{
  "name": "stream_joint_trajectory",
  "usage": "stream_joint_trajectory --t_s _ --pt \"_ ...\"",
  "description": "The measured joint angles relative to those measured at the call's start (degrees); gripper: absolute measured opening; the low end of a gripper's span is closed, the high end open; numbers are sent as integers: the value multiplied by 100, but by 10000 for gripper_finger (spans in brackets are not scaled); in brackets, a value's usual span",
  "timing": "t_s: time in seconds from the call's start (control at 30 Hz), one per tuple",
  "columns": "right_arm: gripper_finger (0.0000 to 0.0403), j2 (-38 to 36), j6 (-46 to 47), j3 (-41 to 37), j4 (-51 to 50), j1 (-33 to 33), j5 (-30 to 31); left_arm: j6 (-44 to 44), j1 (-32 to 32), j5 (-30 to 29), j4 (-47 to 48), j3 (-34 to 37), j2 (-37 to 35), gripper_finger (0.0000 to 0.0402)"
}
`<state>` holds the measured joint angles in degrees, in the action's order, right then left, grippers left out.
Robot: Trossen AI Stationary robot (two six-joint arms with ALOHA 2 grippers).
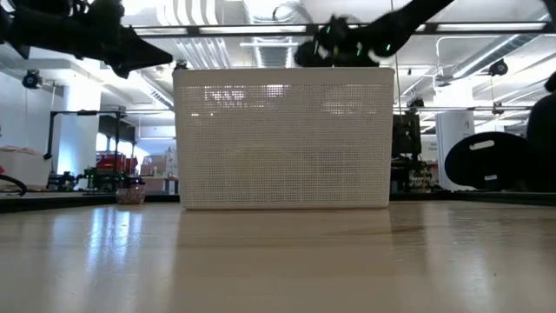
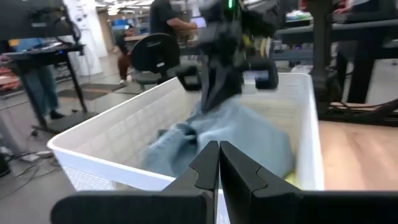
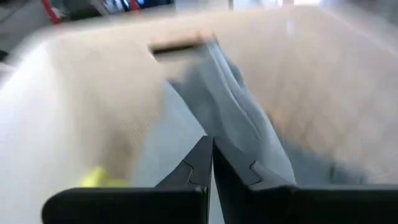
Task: Sort clothes
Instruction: Return to Home Position
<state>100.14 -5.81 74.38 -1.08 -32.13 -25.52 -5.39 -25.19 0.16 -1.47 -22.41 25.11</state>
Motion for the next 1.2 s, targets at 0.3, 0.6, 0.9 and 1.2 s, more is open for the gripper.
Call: stream_joint_trajectory --t_s 0.3,0.6,0.9,1.2 --pt "0 -1518 -908 -365 6 811 499 57 6 541 124 241 -574 0" --pt "0 -3298 -939 -2271 132 1427 915 59 307 548 134 693 -1175 0" --pt "0 -5445 -301 -4465 1224 1570 924 149 953 552 200 876 -1648 0" --pt "0 -7224 -85 -5858 1343 1564 931 253 1446 507 197 1134 -1723 0"
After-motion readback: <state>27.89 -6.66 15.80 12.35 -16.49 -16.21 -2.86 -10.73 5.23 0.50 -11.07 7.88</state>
